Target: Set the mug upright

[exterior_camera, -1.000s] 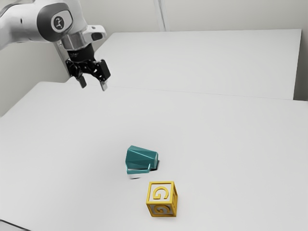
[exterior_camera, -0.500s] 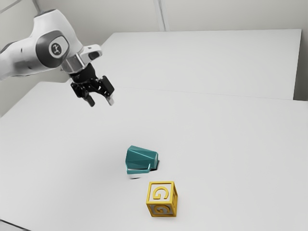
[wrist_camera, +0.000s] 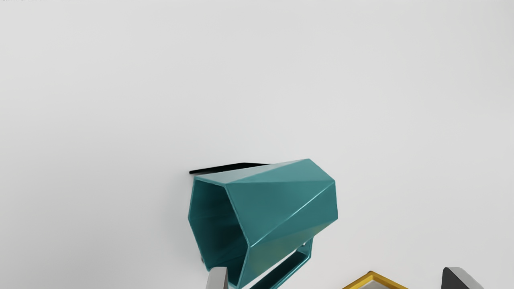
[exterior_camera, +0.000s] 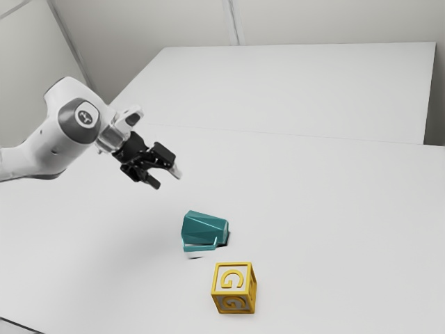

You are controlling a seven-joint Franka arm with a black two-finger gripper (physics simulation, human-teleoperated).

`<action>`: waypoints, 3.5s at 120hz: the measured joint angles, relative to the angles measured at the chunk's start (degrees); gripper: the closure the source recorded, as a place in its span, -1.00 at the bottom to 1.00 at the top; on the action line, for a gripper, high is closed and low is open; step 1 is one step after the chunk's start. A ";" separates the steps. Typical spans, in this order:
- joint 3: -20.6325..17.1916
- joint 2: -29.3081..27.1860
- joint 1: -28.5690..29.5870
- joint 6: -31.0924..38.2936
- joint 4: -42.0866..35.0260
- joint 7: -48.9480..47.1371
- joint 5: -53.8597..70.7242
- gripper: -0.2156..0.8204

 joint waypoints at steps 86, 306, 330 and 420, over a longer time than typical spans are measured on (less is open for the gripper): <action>1.24 0.19 -0.12 11.33 -13.43 24.73 -26.32 -0.54; 1.80 5.89 -5.79 10.57 -17.89 57.40 -50.74 -0.49; 1.80 5.77 -5.70 10.75 -17.88 57.86 -51.19 -0.11; 1.81 2.42 -6.53 11.83 -17.60 58.62 -51.01 0.91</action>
